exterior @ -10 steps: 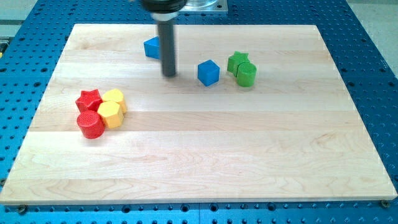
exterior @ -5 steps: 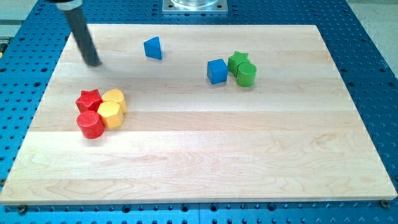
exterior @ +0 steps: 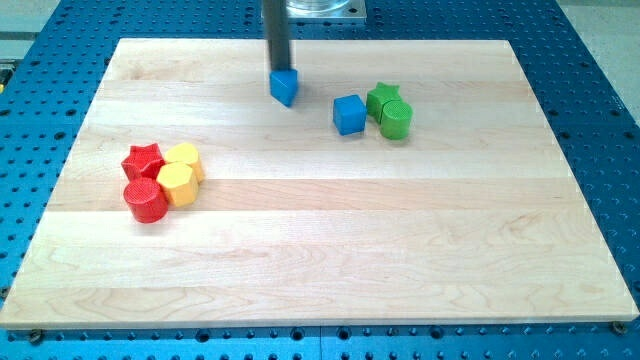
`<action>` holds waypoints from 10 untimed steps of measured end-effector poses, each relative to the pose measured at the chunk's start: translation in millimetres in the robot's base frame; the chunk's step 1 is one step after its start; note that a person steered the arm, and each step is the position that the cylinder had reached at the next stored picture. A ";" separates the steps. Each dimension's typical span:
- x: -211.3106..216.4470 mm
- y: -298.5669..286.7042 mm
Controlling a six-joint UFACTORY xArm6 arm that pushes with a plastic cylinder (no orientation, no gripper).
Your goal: Make a group out of green blocks and blue blocks
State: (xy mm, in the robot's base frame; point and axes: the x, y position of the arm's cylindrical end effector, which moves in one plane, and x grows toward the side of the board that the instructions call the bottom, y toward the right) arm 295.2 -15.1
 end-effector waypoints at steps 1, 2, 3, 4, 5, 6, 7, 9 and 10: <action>16.1 24.3; -19.7 -47.9; 22.7 -70.4; 65.7 28.0; 67.7 43.8; 57.6 6.8; -4.4 40.3; 44.4 91.7; 44.4 93.6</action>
